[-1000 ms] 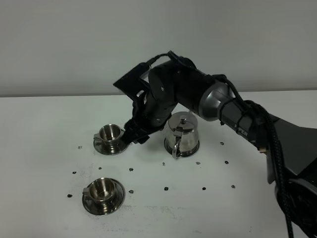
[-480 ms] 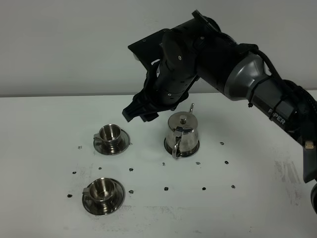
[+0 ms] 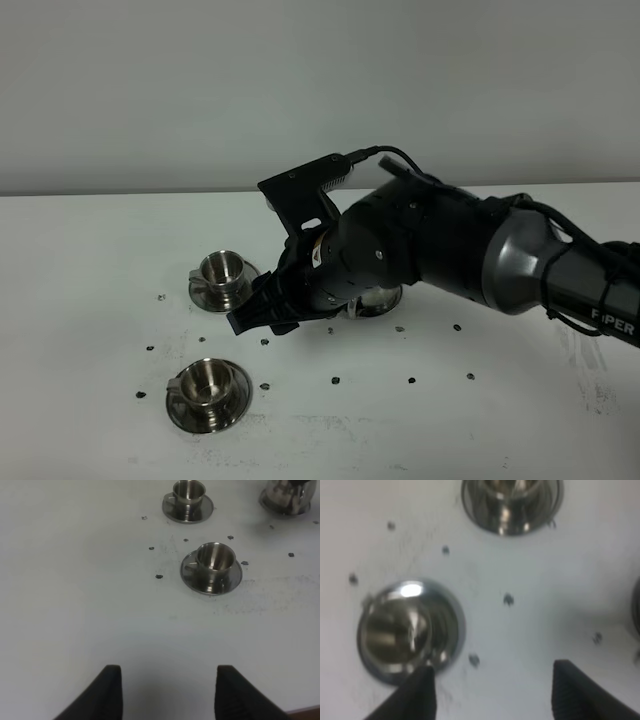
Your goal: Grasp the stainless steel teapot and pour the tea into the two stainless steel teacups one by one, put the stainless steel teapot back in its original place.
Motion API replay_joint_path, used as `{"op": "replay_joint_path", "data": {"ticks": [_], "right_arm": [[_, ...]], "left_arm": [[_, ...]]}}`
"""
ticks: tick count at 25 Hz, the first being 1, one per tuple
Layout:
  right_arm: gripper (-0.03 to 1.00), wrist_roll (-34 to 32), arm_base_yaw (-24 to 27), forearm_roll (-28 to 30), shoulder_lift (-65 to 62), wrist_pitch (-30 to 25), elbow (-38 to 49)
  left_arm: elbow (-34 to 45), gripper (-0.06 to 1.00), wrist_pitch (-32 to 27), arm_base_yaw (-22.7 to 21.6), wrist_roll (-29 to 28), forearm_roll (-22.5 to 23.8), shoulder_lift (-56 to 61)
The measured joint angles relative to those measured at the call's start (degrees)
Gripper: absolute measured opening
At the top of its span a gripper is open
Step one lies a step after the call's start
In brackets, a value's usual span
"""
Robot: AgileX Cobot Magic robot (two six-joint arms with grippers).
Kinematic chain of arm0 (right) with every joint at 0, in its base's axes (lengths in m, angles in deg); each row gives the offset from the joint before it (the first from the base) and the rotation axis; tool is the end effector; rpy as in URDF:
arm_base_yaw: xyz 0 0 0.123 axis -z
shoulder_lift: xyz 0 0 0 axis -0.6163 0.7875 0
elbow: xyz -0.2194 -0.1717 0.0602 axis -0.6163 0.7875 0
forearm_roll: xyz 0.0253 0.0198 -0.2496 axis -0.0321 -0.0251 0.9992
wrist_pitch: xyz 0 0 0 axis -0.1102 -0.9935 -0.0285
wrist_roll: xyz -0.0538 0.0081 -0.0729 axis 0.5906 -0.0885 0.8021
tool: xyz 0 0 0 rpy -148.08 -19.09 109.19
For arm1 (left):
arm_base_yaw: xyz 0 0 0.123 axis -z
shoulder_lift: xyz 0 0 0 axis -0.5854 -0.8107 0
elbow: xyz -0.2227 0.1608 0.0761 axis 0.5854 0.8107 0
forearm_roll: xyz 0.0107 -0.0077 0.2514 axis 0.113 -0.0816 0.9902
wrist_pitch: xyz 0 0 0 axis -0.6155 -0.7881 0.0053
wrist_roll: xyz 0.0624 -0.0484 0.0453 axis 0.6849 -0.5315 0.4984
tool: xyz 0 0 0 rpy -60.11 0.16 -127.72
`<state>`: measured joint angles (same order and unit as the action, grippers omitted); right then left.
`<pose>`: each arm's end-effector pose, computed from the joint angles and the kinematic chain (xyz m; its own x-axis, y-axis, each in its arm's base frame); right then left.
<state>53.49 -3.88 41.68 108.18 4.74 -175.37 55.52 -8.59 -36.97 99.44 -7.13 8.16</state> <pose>0.3257 0.2958 0.2281 -0.6937 -0.4291 -0.5785 -0.5854 0.8038 0.1057 -0.0074 -0.0130 0.2807 -0.4221 0.0846 -0.9026 0.1476 0.9888 0.0237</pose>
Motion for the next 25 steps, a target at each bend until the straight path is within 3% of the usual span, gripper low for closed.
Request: {"op": "replay_joint_path", "data": {"ticks": [4,8,16,25], "right_arm": [[0.52,-3.4,0.0,-0.3,3.1,9.2,1.3],[0.52,-5.7,-0.3,-0.3,6.8,13.5,1.3],[0.52,-7.6,1.0,0.0,11.8,15.9,1.3],[0.52,-12.7,4.4,7.2,12.1,15.1,1.3]], "left_arm": [[0.0,0.48,0.0,0.0,0.0,0.0,-0.1],[0.0,0.48,0.0,0.0,-0.1,0.7,-0.4],[0.0,0.48,0.0,0.0,-0.1,1.4,-0.4],[0.0,0.48,0.0,0.0,-0.1,1.4,-0.5]]}}
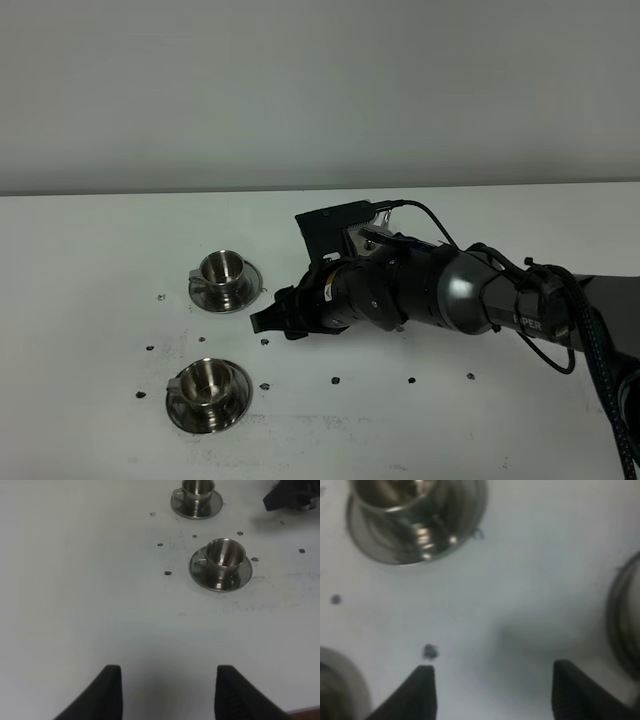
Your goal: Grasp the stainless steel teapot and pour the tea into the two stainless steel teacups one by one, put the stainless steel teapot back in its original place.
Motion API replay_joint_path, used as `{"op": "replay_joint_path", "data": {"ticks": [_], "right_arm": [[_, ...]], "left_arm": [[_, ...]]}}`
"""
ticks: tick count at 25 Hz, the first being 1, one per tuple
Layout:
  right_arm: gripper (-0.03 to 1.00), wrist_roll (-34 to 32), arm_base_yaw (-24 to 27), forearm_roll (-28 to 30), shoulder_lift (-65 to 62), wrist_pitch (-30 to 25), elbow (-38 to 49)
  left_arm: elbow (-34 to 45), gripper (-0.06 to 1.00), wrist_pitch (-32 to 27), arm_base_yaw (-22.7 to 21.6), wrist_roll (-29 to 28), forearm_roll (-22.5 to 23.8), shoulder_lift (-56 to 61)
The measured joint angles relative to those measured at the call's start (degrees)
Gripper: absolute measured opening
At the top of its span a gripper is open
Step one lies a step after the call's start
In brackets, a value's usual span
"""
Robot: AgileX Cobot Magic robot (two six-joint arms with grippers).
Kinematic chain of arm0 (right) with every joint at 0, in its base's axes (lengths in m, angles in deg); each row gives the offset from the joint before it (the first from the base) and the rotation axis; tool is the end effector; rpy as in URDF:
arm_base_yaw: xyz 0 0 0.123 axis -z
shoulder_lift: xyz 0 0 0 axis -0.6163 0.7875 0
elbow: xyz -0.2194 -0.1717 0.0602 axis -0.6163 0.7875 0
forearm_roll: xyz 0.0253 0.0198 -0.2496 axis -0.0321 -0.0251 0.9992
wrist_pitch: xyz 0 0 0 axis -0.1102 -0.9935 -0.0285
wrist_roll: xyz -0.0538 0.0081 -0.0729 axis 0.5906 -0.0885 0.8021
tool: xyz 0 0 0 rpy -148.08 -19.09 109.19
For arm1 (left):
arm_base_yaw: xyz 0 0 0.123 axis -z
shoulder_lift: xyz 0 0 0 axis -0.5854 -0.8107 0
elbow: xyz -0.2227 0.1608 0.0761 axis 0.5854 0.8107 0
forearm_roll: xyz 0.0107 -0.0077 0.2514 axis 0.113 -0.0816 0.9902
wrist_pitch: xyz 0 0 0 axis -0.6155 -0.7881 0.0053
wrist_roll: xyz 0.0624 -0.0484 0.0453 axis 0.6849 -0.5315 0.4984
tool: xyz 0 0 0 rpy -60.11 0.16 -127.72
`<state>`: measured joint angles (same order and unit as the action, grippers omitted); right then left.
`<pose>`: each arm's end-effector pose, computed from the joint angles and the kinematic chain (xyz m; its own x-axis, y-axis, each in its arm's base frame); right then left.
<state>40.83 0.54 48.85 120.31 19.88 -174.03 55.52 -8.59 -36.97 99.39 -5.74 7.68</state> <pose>0.3728 0.2834 0.1393 -0.7569 -0.2662 -0.5968 -0.4210 0.8971 0.1338 -0.0060 -0.0110 0.2805 -0.4314 0.0958 -0.8971 0.1339 0.9901 0.0413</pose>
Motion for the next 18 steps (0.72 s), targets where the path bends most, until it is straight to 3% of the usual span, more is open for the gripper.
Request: {"op": "replay_joint_path", "data": {"ticks": [18], "right_arm": [[0.52,-6.6,1.8,10.2,0.0,-8.3,0.0]], "left_arm": [[0.0,0.48,0.0,0.0,0.0,0.0,0.0]]}}
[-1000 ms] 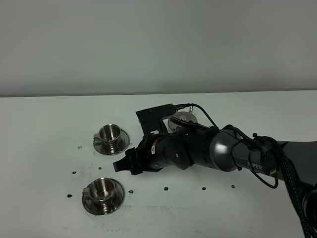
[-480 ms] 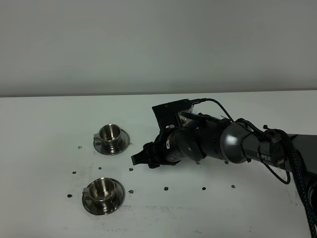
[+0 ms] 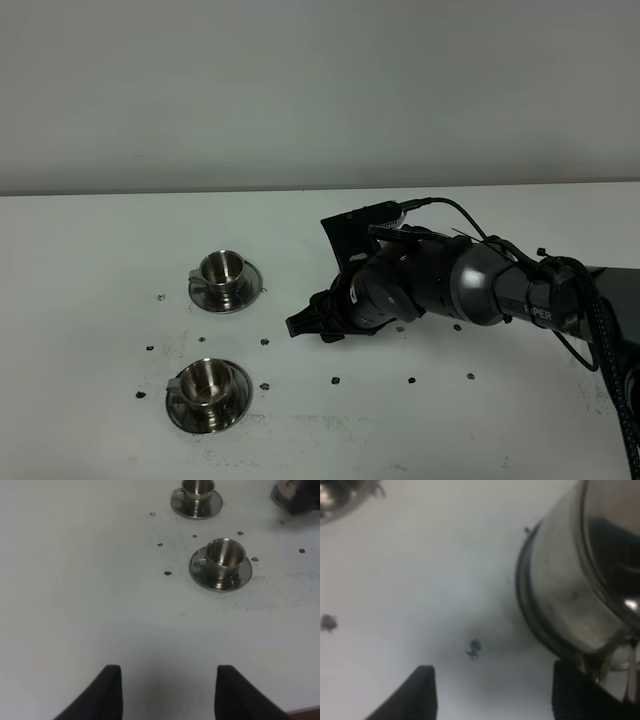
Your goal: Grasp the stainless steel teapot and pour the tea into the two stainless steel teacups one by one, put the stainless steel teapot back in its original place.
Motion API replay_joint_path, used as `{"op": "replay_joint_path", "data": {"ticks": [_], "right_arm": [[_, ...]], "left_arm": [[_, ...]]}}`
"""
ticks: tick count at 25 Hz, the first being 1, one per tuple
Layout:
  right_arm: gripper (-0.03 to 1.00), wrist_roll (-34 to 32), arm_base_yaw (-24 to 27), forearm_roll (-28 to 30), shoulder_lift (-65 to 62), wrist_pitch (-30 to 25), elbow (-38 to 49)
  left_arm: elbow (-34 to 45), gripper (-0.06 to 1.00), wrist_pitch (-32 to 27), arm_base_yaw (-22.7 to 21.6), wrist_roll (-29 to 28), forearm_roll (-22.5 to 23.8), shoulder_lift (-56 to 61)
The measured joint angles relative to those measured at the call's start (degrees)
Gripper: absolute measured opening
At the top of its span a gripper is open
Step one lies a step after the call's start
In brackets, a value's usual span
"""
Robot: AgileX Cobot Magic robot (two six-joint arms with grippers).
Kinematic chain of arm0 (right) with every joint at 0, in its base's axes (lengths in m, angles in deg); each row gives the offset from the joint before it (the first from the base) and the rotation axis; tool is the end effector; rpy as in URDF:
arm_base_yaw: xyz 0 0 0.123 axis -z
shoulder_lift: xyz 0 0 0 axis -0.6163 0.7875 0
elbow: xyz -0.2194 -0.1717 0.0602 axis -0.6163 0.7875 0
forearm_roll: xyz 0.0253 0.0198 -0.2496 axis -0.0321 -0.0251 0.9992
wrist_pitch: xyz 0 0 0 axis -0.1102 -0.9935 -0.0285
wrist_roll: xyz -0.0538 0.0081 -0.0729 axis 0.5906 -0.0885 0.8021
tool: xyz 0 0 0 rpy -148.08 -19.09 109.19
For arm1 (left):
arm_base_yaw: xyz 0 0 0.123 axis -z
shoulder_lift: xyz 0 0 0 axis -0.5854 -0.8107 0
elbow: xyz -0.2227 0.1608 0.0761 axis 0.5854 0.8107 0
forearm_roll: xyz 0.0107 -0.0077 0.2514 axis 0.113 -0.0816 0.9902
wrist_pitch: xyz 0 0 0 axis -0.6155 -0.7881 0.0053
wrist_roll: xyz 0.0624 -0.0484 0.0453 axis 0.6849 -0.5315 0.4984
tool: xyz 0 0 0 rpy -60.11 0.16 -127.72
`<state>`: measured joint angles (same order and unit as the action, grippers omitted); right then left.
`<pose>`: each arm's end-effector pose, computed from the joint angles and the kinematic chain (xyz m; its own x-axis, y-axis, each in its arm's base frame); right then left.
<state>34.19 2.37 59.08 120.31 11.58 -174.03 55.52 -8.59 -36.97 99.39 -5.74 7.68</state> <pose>0.3781 0.2587 0.1331 -0.7993 -0.3163 -0.5109 -0.3730 0.9278 0.0091 -0.0060 -0.0110 0.2805 -0.4314 0.0958 -0.8971 0.1339 0.9901 0.0413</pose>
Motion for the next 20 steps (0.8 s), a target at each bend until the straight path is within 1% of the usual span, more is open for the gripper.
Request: {"op": "replay_joint_path", "data": {"ticks": [13,17,20], "right_arm": [[0.52,-0.1,-0.2,5.2,0.0,-7.5,0.0],[0.52,1.0,-3.2,4.5,-2.8,-11.0,0.2],[0.52,3.4,-5.8,2.4,-8.3,-11.5,0.2]], "left_arm": [[0.0,0.48,0.0,0.0,0.1,0.0,0.0],[0.0,0.48,0.0,0.0,0.1,0.0,0.0],[0.0,0.48,0.0,0.0,0.1,0.0,0.0]]}}
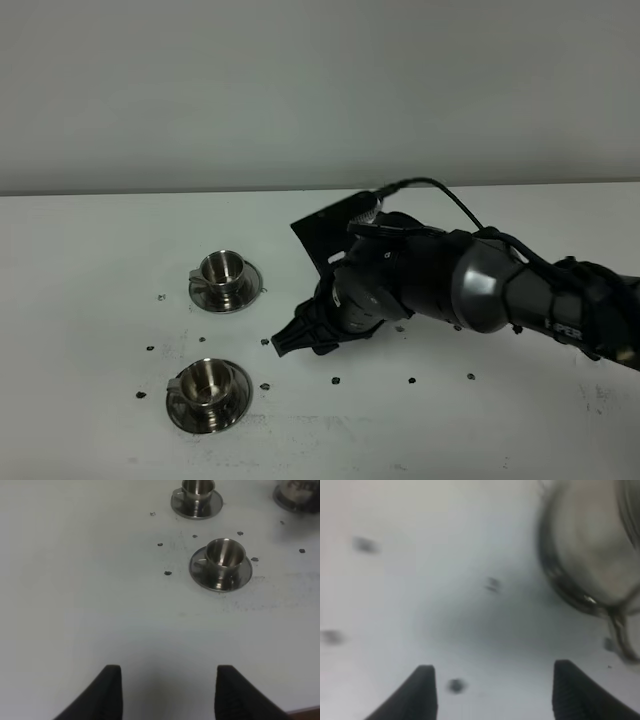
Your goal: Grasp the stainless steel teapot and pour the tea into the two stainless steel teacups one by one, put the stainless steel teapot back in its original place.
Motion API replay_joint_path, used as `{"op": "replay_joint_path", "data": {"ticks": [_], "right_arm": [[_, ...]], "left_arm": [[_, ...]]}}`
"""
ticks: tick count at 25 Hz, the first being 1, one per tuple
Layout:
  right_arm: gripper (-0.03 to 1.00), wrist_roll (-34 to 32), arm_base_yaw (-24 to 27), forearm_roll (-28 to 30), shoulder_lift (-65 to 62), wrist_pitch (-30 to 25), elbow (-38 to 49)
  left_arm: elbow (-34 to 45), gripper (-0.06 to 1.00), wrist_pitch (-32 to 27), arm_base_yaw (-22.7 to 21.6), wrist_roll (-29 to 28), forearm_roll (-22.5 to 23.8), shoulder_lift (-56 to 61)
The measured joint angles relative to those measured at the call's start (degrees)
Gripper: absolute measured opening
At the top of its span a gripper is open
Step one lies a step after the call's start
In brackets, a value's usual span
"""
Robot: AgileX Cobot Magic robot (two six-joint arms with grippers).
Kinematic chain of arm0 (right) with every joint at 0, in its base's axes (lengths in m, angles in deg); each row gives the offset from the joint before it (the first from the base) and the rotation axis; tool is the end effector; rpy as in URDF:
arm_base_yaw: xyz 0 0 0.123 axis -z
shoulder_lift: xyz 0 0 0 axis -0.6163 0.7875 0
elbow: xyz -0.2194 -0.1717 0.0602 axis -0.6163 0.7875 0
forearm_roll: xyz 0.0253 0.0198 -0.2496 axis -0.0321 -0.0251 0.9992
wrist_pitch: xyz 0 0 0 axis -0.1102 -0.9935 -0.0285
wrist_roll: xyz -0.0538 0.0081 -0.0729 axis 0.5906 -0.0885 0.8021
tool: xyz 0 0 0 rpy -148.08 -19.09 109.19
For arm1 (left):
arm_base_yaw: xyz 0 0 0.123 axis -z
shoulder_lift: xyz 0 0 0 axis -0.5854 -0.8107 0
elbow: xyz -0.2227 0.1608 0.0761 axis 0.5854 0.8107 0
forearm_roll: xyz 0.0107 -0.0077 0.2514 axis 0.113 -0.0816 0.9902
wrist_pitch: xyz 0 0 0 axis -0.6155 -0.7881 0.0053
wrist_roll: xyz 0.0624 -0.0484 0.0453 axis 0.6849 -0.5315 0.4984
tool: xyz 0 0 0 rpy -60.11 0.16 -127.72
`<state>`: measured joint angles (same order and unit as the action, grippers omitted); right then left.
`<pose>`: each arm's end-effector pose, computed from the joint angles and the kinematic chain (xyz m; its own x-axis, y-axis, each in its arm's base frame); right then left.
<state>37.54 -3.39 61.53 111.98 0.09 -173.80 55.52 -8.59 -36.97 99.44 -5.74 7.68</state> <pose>0.3379 0.2762 0.1897 -0.7453 -0.4671 -0.4758 -0.4850 0.8695 -0.0939 -0.0060 -0.0110 0.2805 -0.4313 0.0966 -0.8970 0.1343 0.9900 0.0421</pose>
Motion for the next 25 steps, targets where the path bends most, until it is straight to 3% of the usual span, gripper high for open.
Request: {"op": "replay_joint_path", "data": {"ticks": [3,8,17,25], "right_arm": [[0.52,2.8,0.0,-2.5,-4.1,-2.7,-1.4],[0.52,5.4,5.7,-3.8,-3.8,-9.7,-7.7],[0.52,9.0,10.8,-5.1,9.1,-23.5,-26.2],[0.52,10.5,10.9,-6.3,13.7,-27.7,-30.2]], "left_arm": [[0.0,0.48,0.0,0.0,0.0,0.0,0.0],[0.0,0.48,0.0,0.0,0.0,0.0,0.0],[0.0,0.48,0.0,0.0,0.0,0.0,0.0],[0.0,0.48,0.0,0.0,-0.1,0.0,0.0]]}}
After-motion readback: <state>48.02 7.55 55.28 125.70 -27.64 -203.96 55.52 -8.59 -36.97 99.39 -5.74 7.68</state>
